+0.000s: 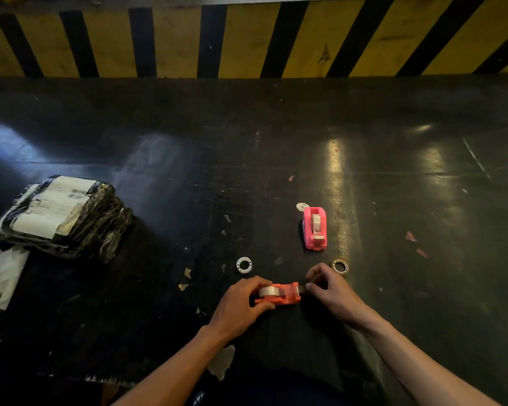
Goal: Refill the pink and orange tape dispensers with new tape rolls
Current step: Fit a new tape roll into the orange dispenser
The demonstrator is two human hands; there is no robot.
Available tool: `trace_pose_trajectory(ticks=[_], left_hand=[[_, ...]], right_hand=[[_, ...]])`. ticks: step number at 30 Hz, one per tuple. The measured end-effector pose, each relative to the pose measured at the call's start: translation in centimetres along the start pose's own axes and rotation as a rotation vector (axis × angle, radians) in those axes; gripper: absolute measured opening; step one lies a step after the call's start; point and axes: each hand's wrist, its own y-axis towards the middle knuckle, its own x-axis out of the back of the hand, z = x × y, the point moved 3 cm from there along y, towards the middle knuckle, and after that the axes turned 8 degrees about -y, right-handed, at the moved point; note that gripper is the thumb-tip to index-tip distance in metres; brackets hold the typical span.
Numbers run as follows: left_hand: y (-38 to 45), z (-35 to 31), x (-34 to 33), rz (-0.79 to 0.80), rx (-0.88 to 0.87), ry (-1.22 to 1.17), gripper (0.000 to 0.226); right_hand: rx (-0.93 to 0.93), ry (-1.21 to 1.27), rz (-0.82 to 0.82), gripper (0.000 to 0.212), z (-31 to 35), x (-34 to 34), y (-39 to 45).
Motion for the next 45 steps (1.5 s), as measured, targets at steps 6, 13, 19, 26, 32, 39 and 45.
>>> trace_pose_trajectory(ticks=[6,13,19,26,32,39,45], left_hand=[[-0.1,-0.1,0.1,-0.008,0.005,-0.011,0.048],[-0.2,-0.2,0.0,-0.006,0.015,-0.017,0.047],[-0.2,-0.4,0.2,-0.013,0.004,-0.024,0.046],[-0.4,-0.7,0.1,-0.030,-0.001,-0.038,0.045],[-0.7,-0.9,0.1,-0.012,0.008,-0.039,0.047],[-1.5,0.6,1.0,0.048,0.097,-0.144,0.071],[-2.5,3.1,3.1,-0.431,0.137,0.081,0.059]], right_hand=[[-0.097,0.448,0.049,0.016,-0.2,0.6,-0.8],[-0.104,0.426,0.059,0.015,-0.4,0.3,-0.7],[0.011,0.059,-0.032,0.017,-0.3,-0.7,-0.3],[-0.033,-0.007,-0.261,0.032,-0.6,-4.2,-0.3],[-0.002,-0.076,-0.155,0.028,-0.4,-3.9,0.6],[0.019,0.088,-0.288,0.032,0.7,-1.0,1.2],[0.391,-0.439,0.067,0.061,4.5,-2.6,1.2]])
